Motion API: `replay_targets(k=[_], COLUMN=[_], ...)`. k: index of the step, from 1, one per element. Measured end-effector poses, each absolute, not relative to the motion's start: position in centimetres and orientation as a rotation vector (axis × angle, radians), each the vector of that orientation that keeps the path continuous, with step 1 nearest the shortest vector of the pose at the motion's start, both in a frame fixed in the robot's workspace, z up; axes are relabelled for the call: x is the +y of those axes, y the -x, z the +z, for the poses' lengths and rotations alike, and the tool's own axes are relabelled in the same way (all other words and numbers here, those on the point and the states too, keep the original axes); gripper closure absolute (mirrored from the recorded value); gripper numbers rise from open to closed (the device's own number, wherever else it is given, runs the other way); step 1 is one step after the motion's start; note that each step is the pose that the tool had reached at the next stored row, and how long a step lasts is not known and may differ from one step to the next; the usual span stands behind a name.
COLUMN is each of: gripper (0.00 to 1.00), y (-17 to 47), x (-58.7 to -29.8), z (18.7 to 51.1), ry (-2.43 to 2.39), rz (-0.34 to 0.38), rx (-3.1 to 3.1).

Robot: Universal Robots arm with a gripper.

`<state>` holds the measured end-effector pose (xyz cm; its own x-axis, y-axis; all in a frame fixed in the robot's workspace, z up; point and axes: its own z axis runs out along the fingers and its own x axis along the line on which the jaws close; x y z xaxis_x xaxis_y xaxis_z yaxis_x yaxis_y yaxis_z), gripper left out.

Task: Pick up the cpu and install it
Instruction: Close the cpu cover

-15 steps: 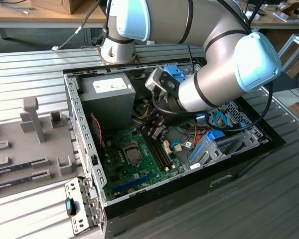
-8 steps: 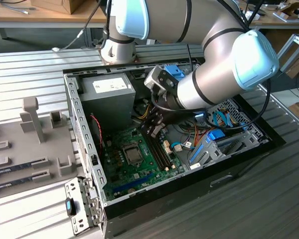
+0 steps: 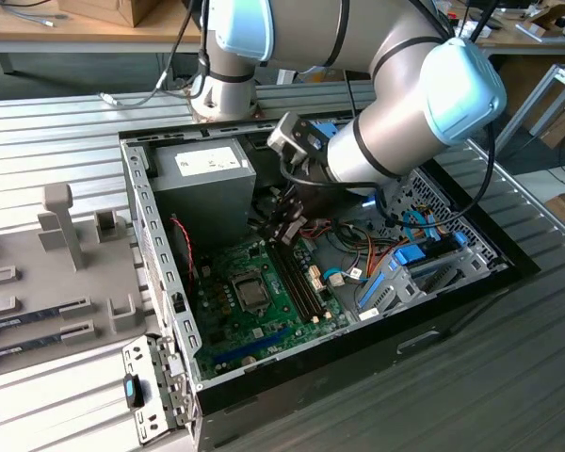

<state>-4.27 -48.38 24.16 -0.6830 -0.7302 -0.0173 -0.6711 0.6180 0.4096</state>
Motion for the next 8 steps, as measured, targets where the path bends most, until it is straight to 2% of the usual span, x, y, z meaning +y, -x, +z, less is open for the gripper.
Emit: replay_targets(k=[4, 8], gripper=[0.89, 0.89], y=[3.7, 2.6], x=[-48.4, -47.9], z=[24.2, 24.2], ry=[-1.153, -1.145], rz=[-0.492, -0.457], rx=[-2.683, -2.679])
